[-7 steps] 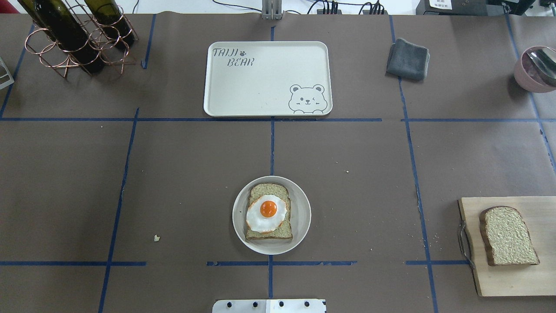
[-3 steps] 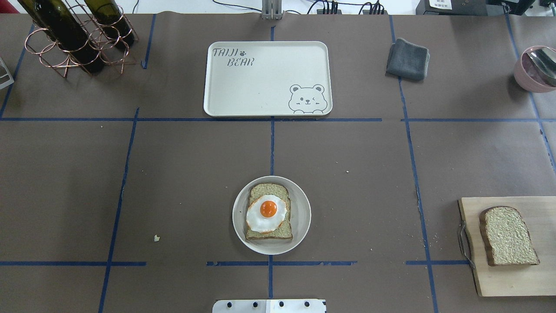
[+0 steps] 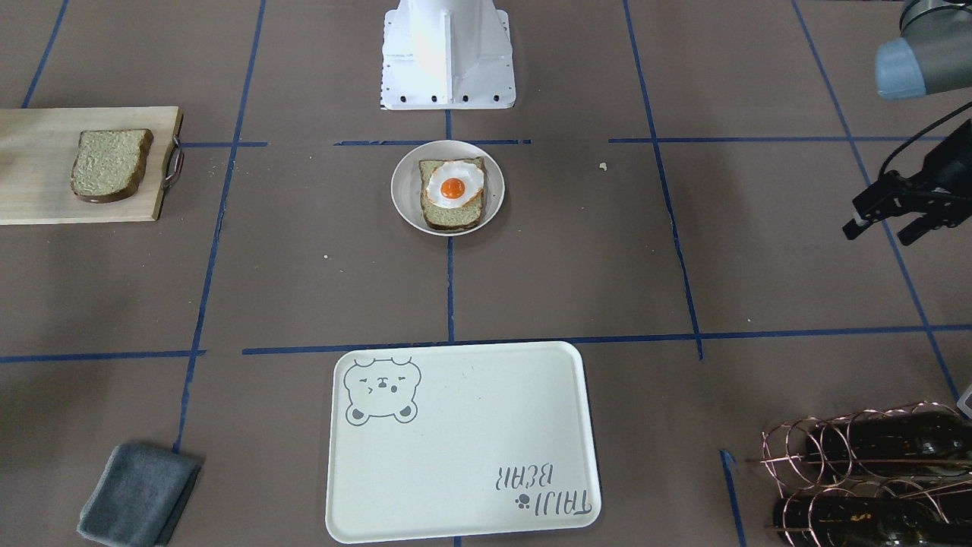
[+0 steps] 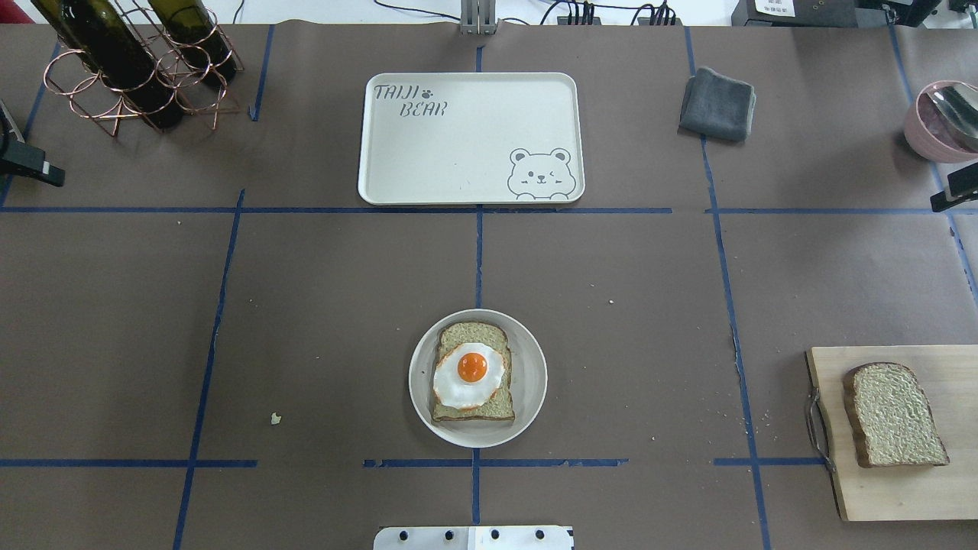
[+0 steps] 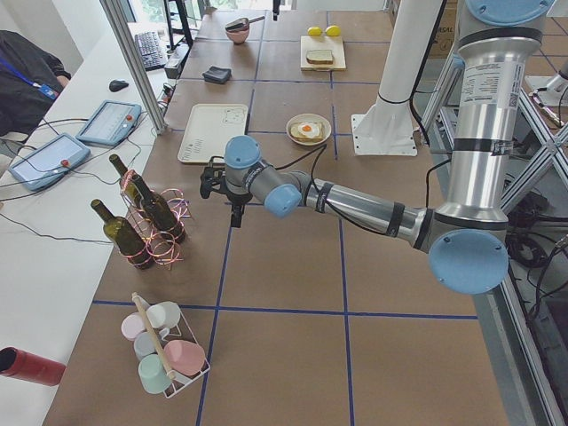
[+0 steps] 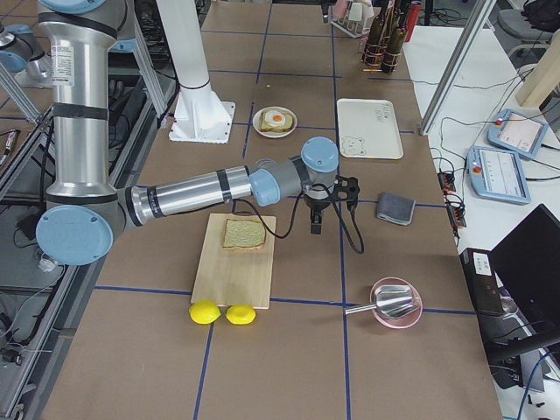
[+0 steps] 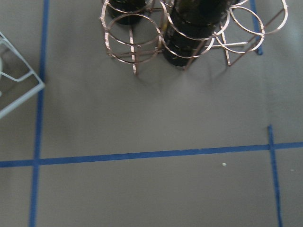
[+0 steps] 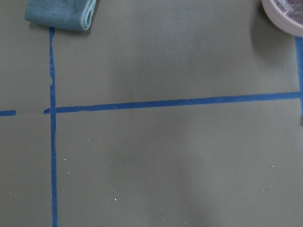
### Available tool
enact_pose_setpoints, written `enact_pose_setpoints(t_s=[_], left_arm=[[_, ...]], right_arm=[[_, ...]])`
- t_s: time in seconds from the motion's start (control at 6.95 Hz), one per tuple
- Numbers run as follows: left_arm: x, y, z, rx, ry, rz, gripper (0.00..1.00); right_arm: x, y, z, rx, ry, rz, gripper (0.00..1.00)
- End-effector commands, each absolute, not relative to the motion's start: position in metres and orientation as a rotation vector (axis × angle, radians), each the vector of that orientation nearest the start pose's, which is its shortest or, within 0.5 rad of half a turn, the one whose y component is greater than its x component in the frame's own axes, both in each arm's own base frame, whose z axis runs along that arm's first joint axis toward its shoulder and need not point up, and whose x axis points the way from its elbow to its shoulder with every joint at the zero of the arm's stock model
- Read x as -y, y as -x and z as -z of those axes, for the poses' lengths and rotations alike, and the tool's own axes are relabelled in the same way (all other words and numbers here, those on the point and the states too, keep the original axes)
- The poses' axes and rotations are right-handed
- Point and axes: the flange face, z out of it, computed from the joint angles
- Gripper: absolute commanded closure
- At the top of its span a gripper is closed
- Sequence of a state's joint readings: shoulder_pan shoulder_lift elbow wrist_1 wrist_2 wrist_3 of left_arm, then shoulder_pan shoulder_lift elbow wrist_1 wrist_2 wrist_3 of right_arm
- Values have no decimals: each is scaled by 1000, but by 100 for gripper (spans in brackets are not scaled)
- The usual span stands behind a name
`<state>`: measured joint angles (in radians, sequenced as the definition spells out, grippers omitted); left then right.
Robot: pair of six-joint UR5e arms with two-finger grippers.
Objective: Make sandwich and place on tray
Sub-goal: 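Move the left gripper toward the tray while the right gripper reaches the bread slice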
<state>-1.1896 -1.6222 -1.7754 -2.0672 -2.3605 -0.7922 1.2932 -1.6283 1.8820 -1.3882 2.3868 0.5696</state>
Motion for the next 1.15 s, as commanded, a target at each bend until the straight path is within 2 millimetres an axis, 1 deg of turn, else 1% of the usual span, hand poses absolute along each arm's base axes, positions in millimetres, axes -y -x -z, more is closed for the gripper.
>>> enact_pose_setpoints(t_s=[0.0,0.14,0.29,0.43,0.58,0.72,0.86,1.01], left_arm=[[483,-199,-433,-1116,-110,114,0],[482,-222,-410,-1139,-94,132,0],[480,-246,-390,-1157,-78,149,0],[478,-277,-366,-1177,-60,167,0],[472,-305,-346,-1194,-41,192,0],[470,-317,-333,-1209,-31,200,0],[468,-324,-325,-1220,-18,206,0],[468,-326,-320,-1227,-15,208,0]], right_arm=[[433,99,-524,892,-58,-44,0],[394,101,-553,895,-103,-23,0],[375,105,-566,891,-113,-41,0],[360,114,-574,888,-105,-11,0],[335,114,-585,898,-102,-18,0],[312,126,-591,903,-98,-34,0],[297,141,-602,853,-98,-21,0],[289,160,-604,832,-93,-29,0]])
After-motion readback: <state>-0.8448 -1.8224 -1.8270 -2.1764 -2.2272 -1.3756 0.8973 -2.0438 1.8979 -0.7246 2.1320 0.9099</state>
